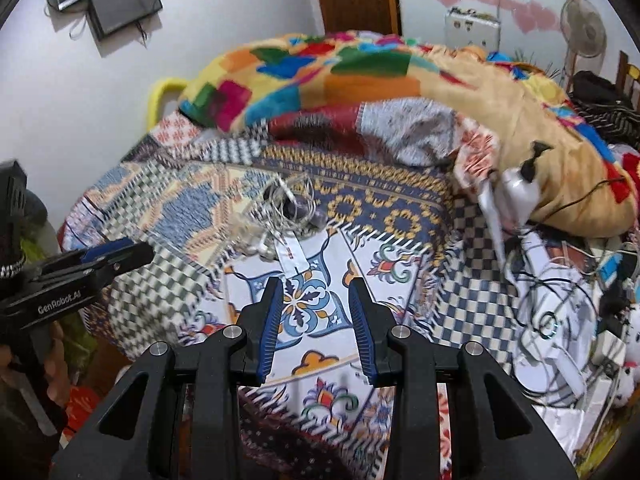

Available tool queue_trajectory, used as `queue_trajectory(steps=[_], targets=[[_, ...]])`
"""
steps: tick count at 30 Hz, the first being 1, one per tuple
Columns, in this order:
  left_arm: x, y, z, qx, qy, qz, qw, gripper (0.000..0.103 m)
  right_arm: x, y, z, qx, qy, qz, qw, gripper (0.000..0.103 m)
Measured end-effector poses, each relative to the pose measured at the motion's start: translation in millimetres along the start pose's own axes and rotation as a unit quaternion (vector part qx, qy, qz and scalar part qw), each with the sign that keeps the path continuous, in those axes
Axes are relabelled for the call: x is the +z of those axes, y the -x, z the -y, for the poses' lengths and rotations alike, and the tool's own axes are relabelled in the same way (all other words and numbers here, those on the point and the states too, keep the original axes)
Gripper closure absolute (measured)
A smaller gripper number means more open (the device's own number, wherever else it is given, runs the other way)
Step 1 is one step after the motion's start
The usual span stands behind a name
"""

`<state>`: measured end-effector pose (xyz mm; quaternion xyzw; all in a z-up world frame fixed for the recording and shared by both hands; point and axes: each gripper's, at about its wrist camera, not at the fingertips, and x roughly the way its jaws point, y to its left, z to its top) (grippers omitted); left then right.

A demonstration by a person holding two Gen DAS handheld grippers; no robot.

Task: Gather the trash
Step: 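Grasp the clear plastic bag with the left tool while the right tool grasps the white earphones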

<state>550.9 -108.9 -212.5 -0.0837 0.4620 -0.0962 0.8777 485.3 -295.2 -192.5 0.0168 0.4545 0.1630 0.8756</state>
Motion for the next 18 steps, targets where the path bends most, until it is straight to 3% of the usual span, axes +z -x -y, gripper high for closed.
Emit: queue_trajectory(steps=[6,12,18], targets=[[14,-48,-11,-0.022,0.0,-0.015,0.9996,0.058,6,-57,-7,0.006,0.028,-0.032,0.999,0.072],[26,-86,-23,-0.062,0.026,-0.025,0.9974,0.067,11,-91,-17,0.003,0.065,-0.043,0.997,0.072],[30,-101,-21,-0.097,0.041,-0.032,0.994,0.094,11,-105,-34,-0.023,0.124,-0.03,0.992,0.072]])
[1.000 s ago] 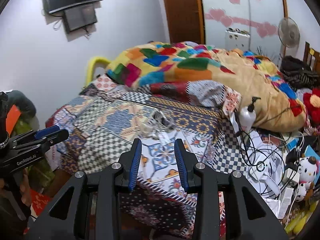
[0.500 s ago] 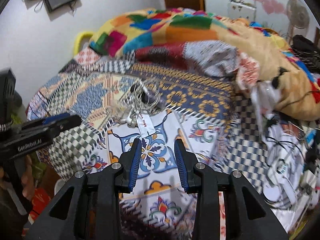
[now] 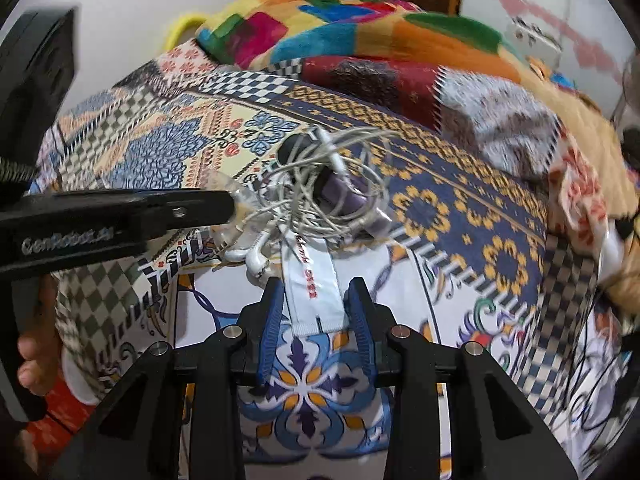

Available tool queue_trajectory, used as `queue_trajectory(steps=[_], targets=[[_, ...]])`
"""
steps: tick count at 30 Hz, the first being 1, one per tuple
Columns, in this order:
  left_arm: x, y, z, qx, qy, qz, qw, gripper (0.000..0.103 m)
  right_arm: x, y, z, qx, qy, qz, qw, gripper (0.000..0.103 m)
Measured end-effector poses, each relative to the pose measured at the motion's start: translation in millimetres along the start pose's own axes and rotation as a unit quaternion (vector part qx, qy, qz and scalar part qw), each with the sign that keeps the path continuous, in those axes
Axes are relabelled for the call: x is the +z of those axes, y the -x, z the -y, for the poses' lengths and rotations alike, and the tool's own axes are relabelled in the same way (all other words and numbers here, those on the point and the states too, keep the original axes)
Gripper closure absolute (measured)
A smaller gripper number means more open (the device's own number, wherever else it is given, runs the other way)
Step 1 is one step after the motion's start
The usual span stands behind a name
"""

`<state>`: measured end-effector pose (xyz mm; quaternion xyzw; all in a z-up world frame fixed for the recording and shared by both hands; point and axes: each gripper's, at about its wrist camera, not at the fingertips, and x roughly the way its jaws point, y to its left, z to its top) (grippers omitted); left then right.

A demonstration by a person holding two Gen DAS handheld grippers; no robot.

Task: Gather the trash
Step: 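Grasp the clear plastic bag with the left tool while the right tool grasps the white earphones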

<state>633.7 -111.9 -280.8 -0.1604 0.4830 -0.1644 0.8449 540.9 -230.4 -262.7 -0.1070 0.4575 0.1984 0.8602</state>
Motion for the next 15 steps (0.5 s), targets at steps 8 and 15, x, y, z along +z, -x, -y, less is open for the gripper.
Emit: queue_trajectory(steps=[8,15], targets=[[-12,26,8,0.034,-0.013,0.025,0.999,0.097,-14,10,4,0.013,-0.013,0.004,1.0,0.078],[-32,68,20,0.086,-0.049,0.046,0.994,0.097,-37,28,16,0.023,-0.039,-0.024,0.999,0.078]])
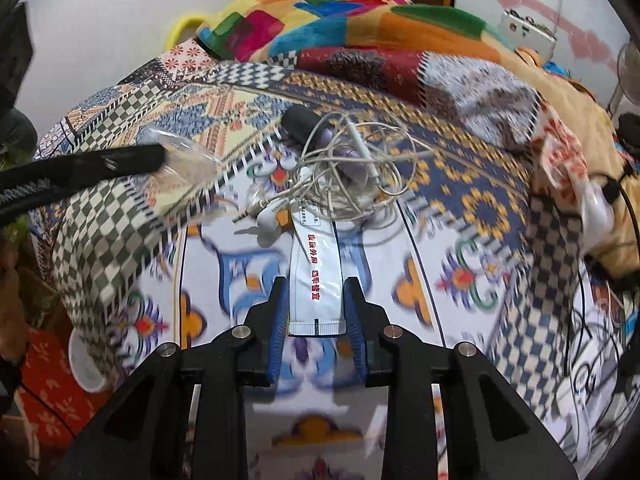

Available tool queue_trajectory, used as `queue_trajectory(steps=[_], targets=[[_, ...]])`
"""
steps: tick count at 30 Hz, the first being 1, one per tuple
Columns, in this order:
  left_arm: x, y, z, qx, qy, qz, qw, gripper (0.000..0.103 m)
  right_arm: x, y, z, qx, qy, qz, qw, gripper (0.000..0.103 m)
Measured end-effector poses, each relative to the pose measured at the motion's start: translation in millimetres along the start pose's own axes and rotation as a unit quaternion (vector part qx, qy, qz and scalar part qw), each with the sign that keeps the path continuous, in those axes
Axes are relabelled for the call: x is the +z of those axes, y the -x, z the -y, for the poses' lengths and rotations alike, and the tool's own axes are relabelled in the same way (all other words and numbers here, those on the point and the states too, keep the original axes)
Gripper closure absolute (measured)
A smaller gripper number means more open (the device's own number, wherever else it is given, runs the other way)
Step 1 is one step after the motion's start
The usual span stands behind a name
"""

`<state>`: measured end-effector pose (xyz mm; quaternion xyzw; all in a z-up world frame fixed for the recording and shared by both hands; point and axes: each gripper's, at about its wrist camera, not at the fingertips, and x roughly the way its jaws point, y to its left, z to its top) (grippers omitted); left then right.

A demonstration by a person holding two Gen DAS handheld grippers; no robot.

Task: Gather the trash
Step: 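Grasp the clear plastic bag with the left tool while the right tool grasps the white earphones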

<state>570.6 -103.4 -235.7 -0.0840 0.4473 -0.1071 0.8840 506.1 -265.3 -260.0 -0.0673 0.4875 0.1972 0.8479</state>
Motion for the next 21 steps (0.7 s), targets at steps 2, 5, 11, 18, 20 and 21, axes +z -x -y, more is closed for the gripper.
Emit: queue_trajectory(steps=[2,5,11,18,20,21], targets=[[-5,7,0,0.004,-0.002,0.001,1.0,0.097,-6,6,3,0.001,-0.005,-0.007,1.0,0.078],[-13,18,3,0.01,-0.009,0.002,0.9999,0.097,-16,15,9,0.009,-0.013,-0.018,1.0,0.078],[-30,29,7,0.023,-0.02,0.0,0.9995,0.097,-17,29,31,0.034,-0.066,-0.025,0.997,0.069],[-40,27,0,0.024,-0.008,-0.004,0.9997,0.097,4,31,59,0.029,-0.137,0.018,0.99,0.048],[-42,24,-3,0.024,-0.002,-0.007,0.9997,0.097,12,18,63,0.036,-0.159,0.014,0.987,0.048],[-42,22,-5,0.024,0.001,-0.01,0.9997,0.097,15,9,66,0.045,-0.172,0.009,0.984,0.048]])
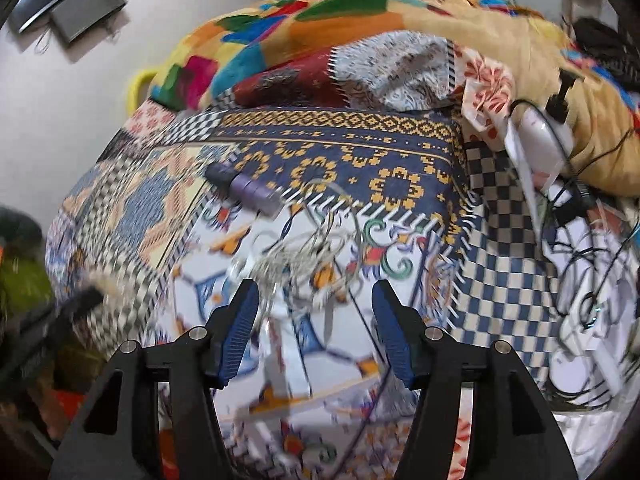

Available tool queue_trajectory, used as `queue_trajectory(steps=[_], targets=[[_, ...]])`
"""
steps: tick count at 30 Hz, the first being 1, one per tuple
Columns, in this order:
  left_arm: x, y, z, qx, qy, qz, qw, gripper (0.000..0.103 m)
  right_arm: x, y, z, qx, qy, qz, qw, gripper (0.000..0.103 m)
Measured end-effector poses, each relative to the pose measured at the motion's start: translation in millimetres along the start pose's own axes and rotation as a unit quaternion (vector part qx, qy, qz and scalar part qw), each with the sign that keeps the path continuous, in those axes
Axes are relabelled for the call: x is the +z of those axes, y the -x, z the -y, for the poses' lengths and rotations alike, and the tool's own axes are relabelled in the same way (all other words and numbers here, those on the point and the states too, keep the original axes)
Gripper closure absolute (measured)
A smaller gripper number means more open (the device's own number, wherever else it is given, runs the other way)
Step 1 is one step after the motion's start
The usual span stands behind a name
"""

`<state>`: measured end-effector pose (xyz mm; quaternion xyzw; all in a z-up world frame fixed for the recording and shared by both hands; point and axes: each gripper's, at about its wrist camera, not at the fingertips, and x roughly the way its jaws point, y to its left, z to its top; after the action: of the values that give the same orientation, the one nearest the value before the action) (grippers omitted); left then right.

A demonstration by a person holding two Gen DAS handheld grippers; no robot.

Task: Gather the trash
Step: 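Grasp the clear plastic bag with the left tool while the right tool grasps the white earphones, then carry the plastic bag and earphones with both tools over the white bin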

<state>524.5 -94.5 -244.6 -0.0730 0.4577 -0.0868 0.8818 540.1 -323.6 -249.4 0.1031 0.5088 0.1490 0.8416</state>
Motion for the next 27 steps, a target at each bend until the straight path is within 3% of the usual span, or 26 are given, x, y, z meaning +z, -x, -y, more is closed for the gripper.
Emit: queue_trajectory(steps=[3,5,6,7,17,27], targets=[[-1,-2,-2,0.003,0.001,-0.002,1.0,0.097,6,-16,1,0.015,-0.021,-0.012,1.0,0.052],[-2,-2,-4,0.004,0.003,-0.002,1.0,0.097,8,-16,-7,0.013,-0.014,-0.004,1.0,0.068],[-1,-1,-4,0.004,0.004,-0.002,1.0,0.097,8,-14,-10,0.02,-0.009,-0.006,1.0,0.084],[-1,-1,-5,0.004,0.005,-0.001,1.0,0.097,8,-12,-15,0.022,-0.005,-0.002,1.0,0.09],[1,31,-6,0.007,0.009,0.023,0.9997,0.097,15,37,-54,0.015,0.057,0.053,0.997,0.093],[4,96,-11,0.018,0.012,0.068,0.9975,0.097,18,97,-98,0.032,0.091,0.102,0.99,0.093]])
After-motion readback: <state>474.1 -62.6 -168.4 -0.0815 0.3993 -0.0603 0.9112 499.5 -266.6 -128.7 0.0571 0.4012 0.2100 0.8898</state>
